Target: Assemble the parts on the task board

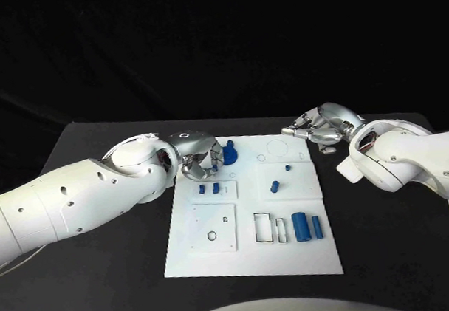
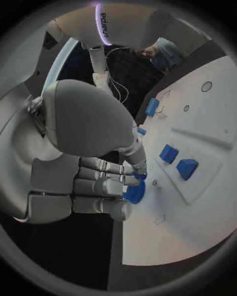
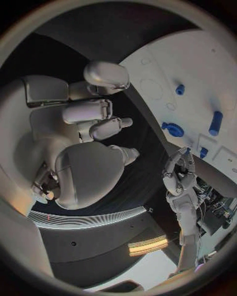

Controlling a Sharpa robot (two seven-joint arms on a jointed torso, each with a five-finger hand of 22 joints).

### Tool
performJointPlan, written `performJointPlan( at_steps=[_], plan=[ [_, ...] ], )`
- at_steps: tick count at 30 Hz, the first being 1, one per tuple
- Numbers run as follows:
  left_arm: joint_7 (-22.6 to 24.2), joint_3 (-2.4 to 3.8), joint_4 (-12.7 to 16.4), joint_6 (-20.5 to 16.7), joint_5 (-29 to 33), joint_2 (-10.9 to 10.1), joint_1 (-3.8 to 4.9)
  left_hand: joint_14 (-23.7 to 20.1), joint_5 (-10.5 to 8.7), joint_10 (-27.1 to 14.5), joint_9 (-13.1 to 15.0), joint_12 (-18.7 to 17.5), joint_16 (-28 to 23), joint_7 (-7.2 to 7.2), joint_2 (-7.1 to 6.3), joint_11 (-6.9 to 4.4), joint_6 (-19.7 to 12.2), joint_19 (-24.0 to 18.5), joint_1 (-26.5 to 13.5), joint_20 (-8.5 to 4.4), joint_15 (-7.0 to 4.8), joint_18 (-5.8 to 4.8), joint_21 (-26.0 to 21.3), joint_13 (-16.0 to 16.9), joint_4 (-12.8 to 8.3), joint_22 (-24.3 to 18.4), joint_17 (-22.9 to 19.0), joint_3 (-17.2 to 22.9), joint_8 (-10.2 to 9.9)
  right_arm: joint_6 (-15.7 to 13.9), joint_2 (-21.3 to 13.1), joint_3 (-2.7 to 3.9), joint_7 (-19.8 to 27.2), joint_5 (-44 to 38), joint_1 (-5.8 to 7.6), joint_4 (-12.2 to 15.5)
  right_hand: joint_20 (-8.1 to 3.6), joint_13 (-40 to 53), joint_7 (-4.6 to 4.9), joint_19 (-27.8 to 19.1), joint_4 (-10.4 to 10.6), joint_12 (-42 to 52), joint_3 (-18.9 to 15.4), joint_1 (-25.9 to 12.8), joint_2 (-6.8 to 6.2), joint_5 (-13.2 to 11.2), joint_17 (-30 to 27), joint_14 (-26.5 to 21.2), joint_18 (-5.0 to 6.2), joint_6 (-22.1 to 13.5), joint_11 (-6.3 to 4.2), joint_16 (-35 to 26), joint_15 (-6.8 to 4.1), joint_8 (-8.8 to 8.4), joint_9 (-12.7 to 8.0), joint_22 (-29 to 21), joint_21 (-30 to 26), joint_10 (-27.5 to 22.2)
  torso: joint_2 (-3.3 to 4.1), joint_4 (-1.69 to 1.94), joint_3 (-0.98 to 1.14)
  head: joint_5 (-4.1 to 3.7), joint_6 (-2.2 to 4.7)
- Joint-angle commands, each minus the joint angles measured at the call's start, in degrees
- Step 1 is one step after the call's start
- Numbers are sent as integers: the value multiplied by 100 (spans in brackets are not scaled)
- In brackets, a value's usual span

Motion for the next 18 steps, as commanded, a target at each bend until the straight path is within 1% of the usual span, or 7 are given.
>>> performJointPlan(
  at_steps=[1,6,12,18],
  plan=[
    [-21,6,5,-28,104,-43,0,36,30,65,7,-36,13,-12,-4,-16,46,41,-36,-5,-5,-89,12,1,-32,1,0,-10,-34,18,-1,1,47,-53,-5,3,8,5,-25,-29,-2,-10,-43,-7,71,16,491,357,115,-26,-7,-25,6,21,-5,3,-33,7,1,0,2,4,-8],
    [-22,6,0,29,235,-109,-2,38,31,69,8,-39,13,-12,-4,-17,48,46,-38,-5,-6,-90,15,1,-33,7,0,-9,-34,16,0,1,48,-53,-8,2,8,5,-25,-29,-2,-10,-43,-7,71,16,491,357,115,-26,-7,-25,6,21,-5,3,-33,7,2,-4,-1,6,-18],
    [-36,5,-18,103,272,-135,-2,28,30,72,8,-46,4,-14,-7,-18,51,27,-40,-6,-6,-84,1,0,-37,-21,-28,-8,-37,-3,0,1,56,-53,-11,1,6,9,-27,-21,-4,-5,-61,-1,84,16,491,358,113,-23,-9,-26,4,27,-6,12,-26,14,-1,-11,9,8,-29],
    [-33,4,-61,184,278,-135,-4,15,29,69,9,-66,-8,-16,-13,-17,54,-11,-45,-7,-6,-72,-26,-5,-43,-74,-60,-5,-42,-8,-3,1,56,-53,-12,-1,6,9,-27,-21,-4,-5,-61,-1,84,16,491,358,113,-23,-9,-26,4,27,-6,12,-26,14,2,-7,8,18,-32]
  ],
)
